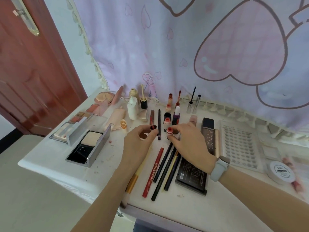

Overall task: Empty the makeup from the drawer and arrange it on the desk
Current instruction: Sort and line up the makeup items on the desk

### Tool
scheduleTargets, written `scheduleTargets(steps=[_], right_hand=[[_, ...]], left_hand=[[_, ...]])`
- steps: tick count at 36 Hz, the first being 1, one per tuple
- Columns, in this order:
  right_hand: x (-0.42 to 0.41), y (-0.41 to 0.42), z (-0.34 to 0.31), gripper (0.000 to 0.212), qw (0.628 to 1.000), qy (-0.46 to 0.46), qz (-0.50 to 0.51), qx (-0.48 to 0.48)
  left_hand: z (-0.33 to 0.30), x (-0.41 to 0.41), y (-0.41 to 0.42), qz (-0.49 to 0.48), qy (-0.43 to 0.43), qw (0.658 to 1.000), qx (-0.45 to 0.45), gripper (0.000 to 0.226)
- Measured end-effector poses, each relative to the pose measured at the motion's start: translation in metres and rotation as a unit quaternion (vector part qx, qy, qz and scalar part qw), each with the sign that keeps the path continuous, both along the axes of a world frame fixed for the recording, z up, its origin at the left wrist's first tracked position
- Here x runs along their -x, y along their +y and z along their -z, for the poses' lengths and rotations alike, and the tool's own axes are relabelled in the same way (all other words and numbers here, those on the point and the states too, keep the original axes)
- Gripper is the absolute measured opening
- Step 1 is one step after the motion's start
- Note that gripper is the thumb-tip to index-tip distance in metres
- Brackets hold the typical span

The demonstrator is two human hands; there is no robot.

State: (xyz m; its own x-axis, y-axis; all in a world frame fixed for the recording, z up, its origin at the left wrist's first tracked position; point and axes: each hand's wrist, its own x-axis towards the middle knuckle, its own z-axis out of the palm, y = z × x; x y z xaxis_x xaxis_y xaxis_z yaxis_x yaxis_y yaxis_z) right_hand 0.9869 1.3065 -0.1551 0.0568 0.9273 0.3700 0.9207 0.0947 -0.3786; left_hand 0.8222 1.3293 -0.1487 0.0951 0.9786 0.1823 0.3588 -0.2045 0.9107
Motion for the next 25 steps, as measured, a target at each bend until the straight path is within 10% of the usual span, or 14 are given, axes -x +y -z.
scheduleTargets(steps=[25], right_hand=[[-0.009, -0.003, 0.006, 0.028, 0.995, -0.068, 0.068, 0.018]], left_hand=[[0.010, -0.033, 0.014, 0.016, 0.227, 0.972, -0.060, 0.028]])
